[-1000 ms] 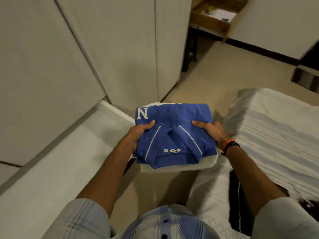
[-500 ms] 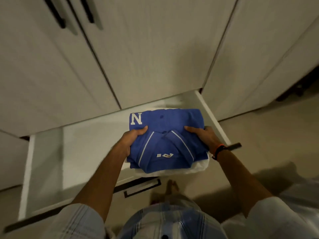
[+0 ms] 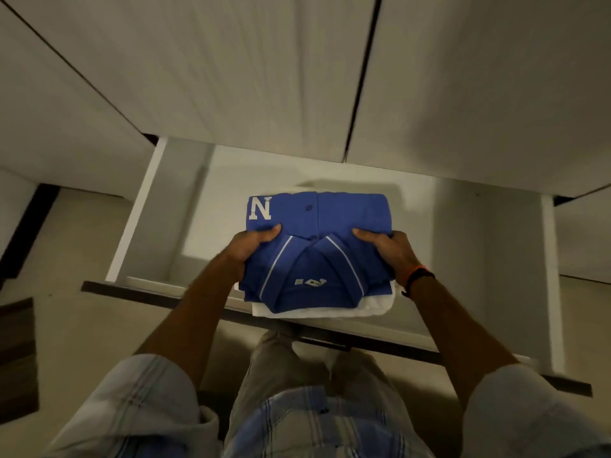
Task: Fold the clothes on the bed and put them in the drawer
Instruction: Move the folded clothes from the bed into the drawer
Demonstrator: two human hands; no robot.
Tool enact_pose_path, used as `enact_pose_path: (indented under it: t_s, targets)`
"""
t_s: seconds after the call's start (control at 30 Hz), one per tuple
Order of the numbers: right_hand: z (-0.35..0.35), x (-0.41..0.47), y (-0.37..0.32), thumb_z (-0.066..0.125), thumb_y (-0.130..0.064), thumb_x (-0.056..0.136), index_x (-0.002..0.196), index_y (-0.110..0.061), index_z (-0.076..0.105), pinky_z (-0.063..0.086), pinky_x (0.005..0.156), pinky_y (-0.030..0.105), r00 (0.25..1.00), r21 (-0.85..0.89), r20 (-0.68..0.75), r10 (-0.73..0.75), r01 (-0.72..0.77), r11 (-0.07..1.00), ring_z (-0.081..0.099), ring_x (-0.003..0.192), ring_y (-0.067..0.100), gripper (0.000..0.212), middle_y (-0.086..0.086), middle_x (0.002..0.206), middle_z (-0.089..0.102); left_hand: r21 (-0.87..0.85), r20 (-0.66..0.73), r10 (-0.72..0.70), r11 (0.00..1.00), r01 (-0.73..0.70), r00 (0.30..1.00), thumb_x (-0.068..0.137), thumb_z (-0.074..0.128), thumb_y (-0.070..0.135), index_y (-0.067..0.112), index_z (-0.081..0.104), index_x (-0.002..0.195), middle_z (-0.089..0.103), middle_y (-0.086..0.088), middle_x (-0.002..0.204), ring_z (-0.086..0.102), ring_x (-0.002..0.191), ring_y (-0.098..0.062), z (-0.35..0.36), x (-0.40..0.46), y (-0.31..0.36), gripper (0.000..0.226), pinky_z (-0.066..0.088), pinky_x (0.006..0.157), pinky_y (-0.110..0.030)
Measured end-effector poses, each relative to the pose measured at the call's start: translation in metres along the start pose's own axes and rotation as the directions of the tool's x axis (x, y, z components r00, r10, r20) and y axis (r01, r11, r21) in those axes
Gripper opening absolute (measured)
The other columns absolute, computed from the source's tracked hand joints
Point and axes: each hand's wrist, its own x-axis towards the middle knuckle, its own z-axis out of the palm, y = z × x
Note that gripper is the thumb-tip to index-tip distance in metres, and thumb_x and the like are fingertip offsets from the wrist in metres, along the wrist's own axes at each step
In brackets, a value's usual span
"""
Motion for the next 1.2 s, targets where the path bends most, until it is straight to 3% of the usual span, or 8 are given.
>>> enact_pose_path:
  t_s: [0.5,0.63,0.77,0.9,0.97,1.03,1.1,1.2]
  targets:
    - [0.148,0.111,0.01,0.079,-0.028,0.082,0.113,-0.013,0.065,0.053,0.081,0.033,0.992,-0.146,0.037,0.122,-0.116,0.982,0.065,0.1,0.021,0.037,0.004,0.111,0.07,-0.164,0.094,-0.071,0.983,0.086,0.993,0.07,0.08,0.035,0.01,0.064,0.125,0.072,-0.012,0.115,0.069,0.106,-0.032,-0.126,0.138,-0.021,0.062,0.055,0.089,-0.044]
    - [0.164,0.137,-0.004,0.082,-0.034,0.073,0.118,-0.014,0.065,0.053,0.094,0.047,0.996,-0.283,0.026,0.085,-0.074,0.956,0.065,0.104,0.028,0.051,0.006,0.113,0.071,-0.292,0.032,-0.063,0.954,0.07,0.998,0.071,0.08,0.035,0.011,0.062,0.128,0.071,-0.011,0.118,0.068,0.108,-0.031,-0.126,0.148,-0.045,0.065,0.055,0.089,-0.044]
    - [0.194,0.162,-0.035,0.074,-0.034,0.082,0.128,-0.014,0.058,0.05,0.096,0.042,0.988,-0.615,0.069,-0.135,0.149,0.774,0.06,0.113,0.033,0.052,0.011,0.125,0.065,-0.535,-0.08,-0.204,0.835,0.13,0.976,0.078,0.08,0.036,0.015,0.064,0.127,0.07,-0.01,0.12,0.067,0.107,-0.034,-0.095,0.13,-0.081,0.056,0.053,0.093,-0.055]
    - [0.235,0.181,-0.06,0.064,-0.036,0.09,0.136,-0.016,0.048,0.041,0.103,0.048,0.933,-0.855,0.206,-0.296,0.318,0.409,0.056,0.118,0.036,0.053,0.011,0.129,0.06,-0.716,-0.051,-0.312,0.674,0.183,0.949,0.082,0.076,0.037,0.017,0.059,0.132,0.066,-0.01,0.128,0.064,0.112,-0.037,-0.059,0.12,-0.101,0.057,0.051,0.094,-0.06]
    - [0.243,0.181,-0.061,0.065,-0.035,0.09,0.143,-0.013,0.041,0.032,0.11,0.049,0.9,-0.9,0.233,-0.369,0.344,0.269,0.05,0.125,0.037,0.062,0.014,0.135,0.055,-0.649,-0.076,-0.353,0.727,0.222,0.933,0.077,0.078,0.039,0.014,0.054,0.136,0.06,-0.012,0.135,0.062,0.116,-0.035,-0.058,0.114,-0.088,0.068,0.051,0.097,-0.053]
    - [0.241,0.168,-0.056,0.068,-0.035,0.089,0.147,-0.009,0.035,0.025,0.115,0.049,0.878,-0.895,0.161,-0.451,0.322,0.307,0.041,0.134,0.036,0.072,0.015,0.144,0.047,-0.402,-0.365,-0.424,0.875,0.271,0.829,0.076,0.079,0.032,0.004,0.041,0.144,0.051,-0.014,0.141,0.054,0.126,-0.036,-0.07,0.116,-0.075,0.082,0.049,0.1,-0.045]
    - [0.232,0.147,-0.04,0.073,-0.037,0.085,0.145,-0.006,0.036,0.028,0.115,0.049,0.853,-0.813,-0.013,-0.521,0.295,0.502,0.038,0.136,0.035,0.077,0.015,0.147,0.042,0.006,-0.653,-0.117,0.987,0.16,0.749,0.062,0.076,0.034,0.008,0.022,0.152,0.036,-0.016,0.149,0.045,0.133,-0.037,-0.091,0.118,-0.056,0.107,0.047,0.103,-0.049]
    - [0.221,0.113,0.003,0.077,-0.046,0.08,0.146,-0.003,0.033,0.035,0.109,0.053,0.86,-0.598,-0.331,-0.388,0.126,0.791,0.037,0.134,0.038,0.09,0.017,0.148,0.034,0.367,-0.495,0.319,0.92,-0.139,0.808,0.066,0.071,0.039,0.016,0.022,0.153,0.029,-0.009,0.155,0.035,0.141,-0.033,-0.115,0.136,-0.028,0.103,0.041,0.108,-0.053]
